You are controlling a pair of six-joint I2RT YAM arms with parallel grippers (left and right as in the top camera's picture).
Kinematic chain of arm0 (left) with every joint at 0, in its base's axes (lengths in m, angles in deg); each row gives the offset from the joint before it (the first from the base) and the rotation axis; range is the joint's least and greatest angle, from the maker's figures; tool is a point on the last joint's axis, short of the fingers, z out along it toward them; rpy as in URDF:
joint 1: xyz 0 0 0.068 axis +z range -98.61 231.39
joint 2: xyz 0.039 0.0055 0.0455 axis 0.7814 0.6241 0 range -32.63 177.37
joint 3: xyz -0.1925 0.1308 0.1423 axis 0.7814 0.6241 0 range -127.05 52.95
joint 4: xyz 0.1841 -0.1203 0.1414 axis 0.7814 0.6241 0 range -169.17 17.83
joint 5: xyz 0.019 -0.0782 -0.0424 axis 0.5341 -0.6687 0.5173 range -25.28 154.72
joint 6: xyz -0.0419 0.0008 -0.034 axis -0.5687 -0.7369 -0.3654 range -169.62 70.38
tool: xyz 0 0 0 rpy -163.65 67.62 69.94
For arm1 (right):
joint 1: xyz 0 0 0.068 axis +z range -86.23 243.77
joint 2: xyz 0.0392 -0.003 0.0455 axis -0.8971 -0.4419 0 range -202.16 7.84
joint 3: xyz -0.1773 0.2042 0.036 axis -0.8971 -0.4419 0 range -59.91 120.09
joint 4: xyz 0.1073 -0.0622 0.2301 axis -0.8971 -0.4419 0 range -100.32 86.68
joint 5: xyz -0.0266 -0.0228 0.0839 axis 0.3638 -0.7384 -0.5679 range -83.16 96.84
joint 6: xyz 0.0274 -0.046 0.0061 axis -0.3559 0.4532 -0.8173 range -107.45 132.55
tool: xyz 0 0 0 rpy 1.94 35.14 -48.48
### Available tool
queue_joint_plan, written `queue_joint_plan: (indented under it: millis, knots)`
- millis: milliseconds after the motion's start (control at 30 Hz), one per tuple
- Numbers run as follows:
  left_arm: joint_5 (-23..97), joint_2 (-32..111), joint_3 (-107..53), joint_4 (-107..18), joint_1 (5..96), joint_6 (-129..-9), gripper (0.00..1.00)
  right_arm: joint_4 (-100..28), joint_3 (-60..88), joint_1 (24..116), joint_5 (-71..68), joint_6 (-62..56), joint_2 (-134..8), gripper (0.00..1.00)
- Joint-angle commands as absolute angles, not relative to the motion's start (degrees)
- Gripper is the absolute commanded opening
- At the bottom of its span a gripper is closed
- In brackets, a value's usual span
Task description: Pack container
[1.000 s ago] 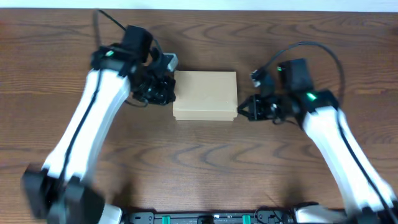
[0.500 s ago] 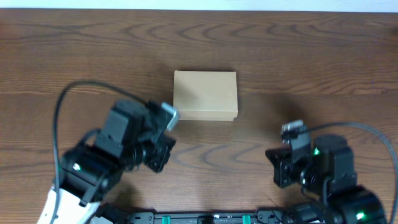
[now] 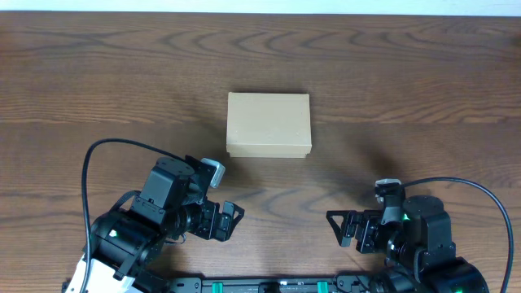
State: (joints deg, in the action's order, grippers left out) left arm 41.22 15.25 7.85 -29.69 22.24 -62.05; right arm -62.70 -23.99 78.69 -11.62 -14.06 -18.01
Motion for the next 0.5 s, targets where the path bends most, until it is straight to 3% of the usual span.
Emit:
queue_joint_plan:
  millis: [0,467]
  knots:
    - [40.98,14.92,7.45,-29.67,22.00,-63.99,0.95,-62.94,-24.12,79.13,-12.02,-16.31,-17.66,0.99]
    - [45.76,10.99,8.04,-29.91,25.21,-62.71,0.96,-62.94,-24.12,79.13,-12.04,-16.31,-17.66,0.99]
